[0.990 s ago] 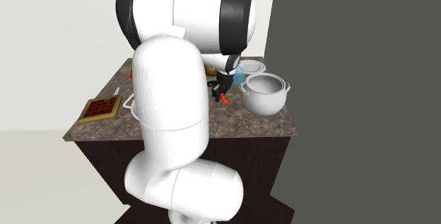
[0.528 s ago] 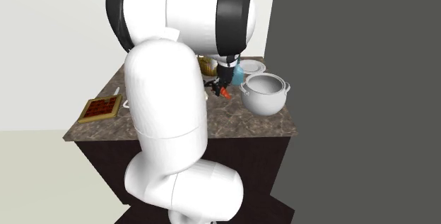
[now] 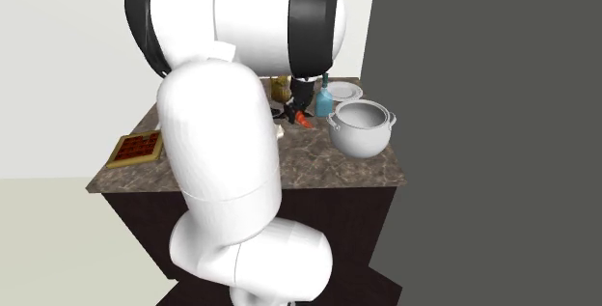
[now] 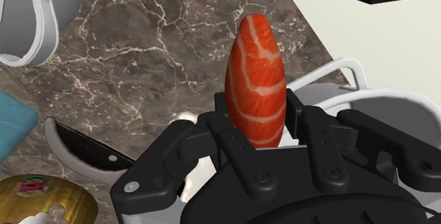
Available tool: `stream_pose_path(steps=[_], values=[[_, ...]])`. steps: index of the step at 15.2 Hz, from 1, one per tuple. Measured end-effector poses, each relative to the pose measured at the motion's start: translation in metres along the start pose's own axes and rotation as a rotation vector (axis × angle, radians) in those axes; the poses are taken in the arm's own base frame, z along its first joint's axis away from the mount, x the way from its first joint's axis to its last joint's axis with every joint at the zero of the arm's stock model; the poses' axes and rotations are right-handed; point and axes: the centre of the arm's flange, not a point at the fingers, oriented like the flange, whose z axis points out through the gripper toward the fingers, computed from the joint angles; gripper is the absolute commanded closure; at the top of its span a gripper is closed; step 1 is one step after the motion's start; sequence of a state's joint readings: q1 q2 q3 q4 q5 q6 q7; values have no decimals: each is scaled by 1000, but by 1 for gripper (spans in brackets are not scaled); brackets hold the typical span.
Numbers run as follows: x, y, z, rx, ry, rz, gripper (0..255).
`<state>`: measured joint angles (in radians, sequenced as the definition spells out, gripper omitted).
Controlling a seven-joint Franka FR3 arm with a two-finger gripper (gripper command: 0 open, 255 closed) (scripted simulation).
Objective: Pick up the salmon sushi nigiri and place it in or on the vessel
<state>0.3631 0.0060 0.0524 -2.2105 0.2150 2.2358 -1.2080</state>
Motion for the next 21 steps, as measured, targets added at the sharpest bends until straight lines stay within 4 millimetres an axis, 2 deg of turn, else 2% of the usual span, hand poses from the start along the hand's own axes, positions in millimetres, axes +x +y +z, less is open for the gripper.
stream_pose_path(steps=[5, 11, 21], values=[[45, -36, 10, 0, 0, -1, 255], [110, -86, 21, 0, 0, -1, 255], [208, -166, 50, 0, 0, -2, 255]])
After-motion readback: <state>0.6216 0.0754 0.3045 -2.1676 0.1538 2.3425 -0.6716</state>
